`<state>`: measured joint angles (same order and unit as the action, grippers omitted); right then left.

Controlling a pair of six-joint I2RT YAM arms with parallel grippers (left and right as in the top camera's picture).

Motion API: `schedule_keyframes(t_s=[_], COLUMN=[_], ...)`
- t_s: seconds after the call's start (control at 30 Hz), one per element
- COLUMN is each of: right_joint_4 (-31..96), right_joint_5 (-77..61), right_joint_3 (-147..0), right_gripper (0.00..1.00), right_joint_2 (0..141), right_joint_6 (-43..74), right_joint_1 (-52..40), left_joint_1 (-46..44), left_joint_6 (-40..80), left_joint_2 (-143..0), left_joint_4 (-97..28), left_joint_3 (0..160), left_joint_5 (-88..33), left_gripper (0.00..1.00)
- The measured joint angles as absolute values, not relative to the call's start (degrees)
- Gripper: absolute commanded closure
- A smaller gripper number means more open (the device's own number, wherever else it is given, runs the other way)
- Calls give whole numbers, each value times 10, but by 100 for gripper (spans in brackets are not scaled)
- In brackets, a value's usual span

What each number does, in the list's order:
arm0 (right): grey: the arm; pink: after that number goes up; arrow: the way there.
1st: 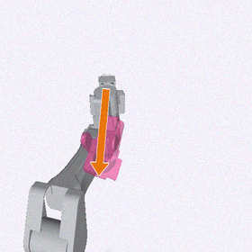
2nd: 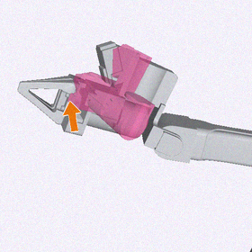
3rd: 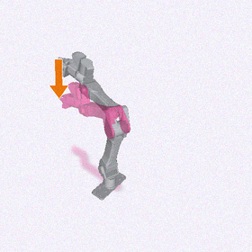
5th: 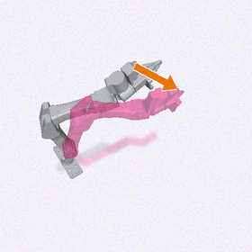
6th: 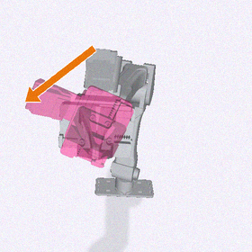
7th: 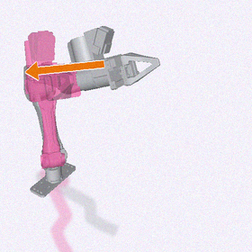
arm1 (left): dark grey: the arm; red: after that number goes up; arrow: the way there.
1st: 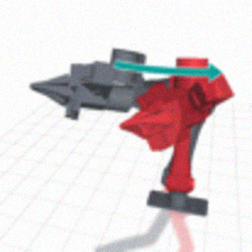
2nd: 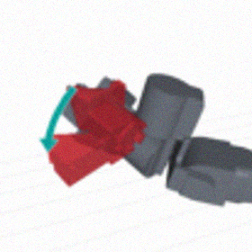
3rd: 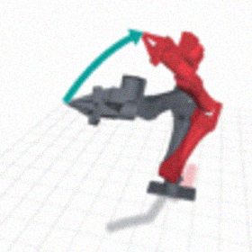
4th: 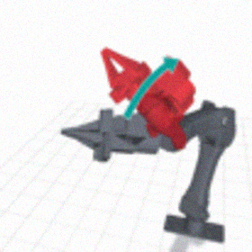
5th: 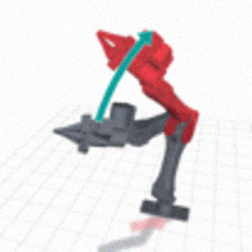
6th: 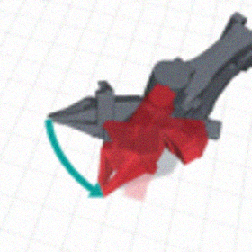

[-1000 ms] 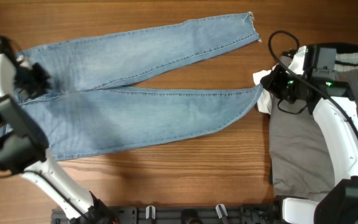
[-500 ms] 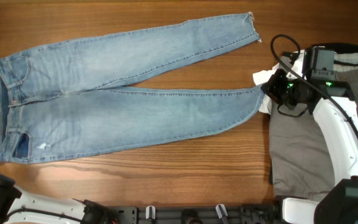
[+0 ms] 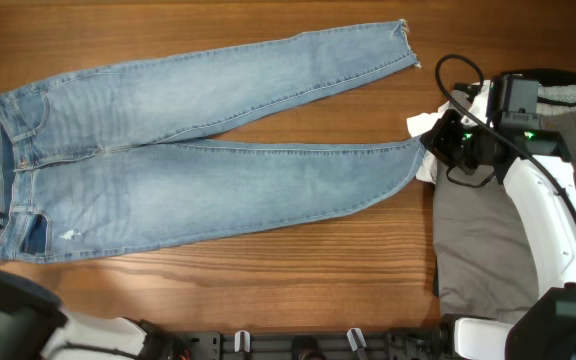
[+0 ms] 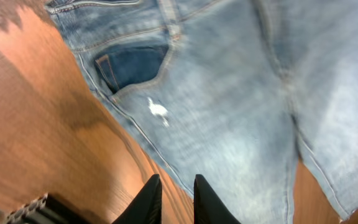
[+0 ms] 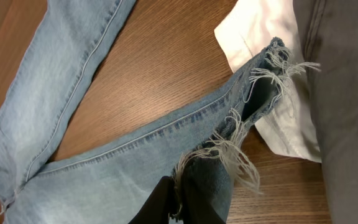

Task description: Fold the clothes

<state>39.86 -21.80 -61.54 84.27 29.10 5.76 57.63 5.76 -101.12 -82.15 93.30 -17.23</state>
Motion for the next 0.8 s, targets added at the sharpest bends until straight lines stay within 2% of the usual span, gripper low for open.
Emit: schedule_keyframes(t_s=[0.03,0.07,0.13,0.17,0.23,0.33,0.47,0.5,0.57,0.6,0.7,0.8], right_joint_4=[398,399,400,402,405,405,406,406,406,406,406,407], right_joint_5=[-218,-218,-218,-218,-218,-218,-218,-218,-217,-215,-207,-203], right_joint_3=[-615,-615,-615,-615,-615,-615,-615,-615,-615,-615,-615,-615], right_gripper=[90,91,90,90,90,90,87,87,86,86,86,87], right_joint_2=[843,843,843,843,843,843,843,843,843,843,843,843], right_joint_6=[291,291,291,291,291,291,291,291,289,289,289,289], right_joint_1=[58,58,58,58,58,58,58,58,58,58,58,58], left_joint_1=[572,567,559,556,561,588,626,631,635,635,635,637], left_joint_6=[64,70,92,102,117,140,140,138,131,124,114,106], left_joint_2=[-980,-943,-874,-840,-812,-818,-878,-898,-941,-958,-997,-1012], left_joint_4=[-816,-802,-761,-726,-665,-561,-481,-468,-428,-411,-367,-338], left_joint_3=[927,912,853,804,732,638,591,590,589,589,588,588], left_joint_5=[-170,-162,-142,-127,-109,-102,-101,-101,-104,-108,-121,-118], left_gripper=[77,69,36,24,15,16,24,27,40,41,50,50])
